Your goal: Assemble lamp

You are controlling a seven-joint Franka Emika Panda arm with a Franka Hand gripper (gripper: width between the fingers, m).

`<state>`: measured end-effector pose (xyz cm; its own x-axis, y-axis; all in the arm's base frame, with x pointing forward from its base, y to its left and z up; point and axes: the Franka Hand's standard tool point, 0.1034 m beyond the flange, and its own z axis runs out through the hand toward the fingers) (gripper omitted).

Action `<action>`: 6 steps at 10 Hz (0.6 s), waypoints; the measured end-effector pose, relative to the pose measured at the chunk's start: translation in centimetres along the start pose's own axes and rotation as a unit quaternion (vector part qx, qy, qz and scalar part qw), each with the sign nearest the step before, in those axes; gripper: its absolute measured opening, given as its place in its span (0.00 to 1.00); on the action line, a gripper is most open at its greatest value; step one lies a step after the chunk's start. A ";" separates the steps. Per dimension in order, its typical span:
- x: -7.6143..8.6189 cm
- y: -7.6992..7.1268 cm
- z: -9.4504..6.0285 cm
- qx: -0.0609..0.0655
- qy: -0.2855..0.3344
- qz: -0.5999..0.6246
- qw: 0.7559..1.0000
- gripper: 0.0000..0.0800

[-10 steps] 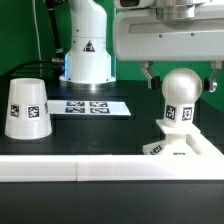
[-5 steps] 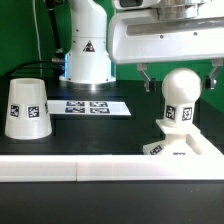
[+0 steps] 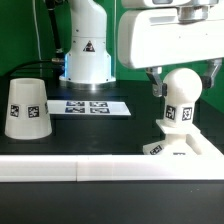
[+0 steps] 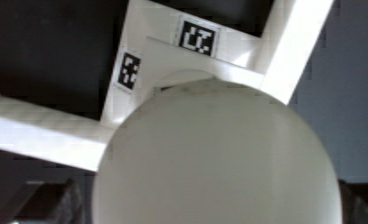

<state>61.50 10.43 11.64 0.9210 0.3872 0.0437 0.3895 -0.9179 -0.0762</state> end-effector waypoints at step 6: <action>0.0 0.0 0.1 -0.015 -0.008 -0.229 0.973 0.87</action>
Offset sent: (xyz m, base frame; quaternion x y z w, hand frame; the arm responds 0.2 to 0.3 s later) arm -0.0105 0.0149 0.0000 -0.0089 0.0091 -0.2162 0.9763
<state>61.49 10.38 11.52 0.6513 0.7571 0.0506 0.7587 -0.6510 -0.0240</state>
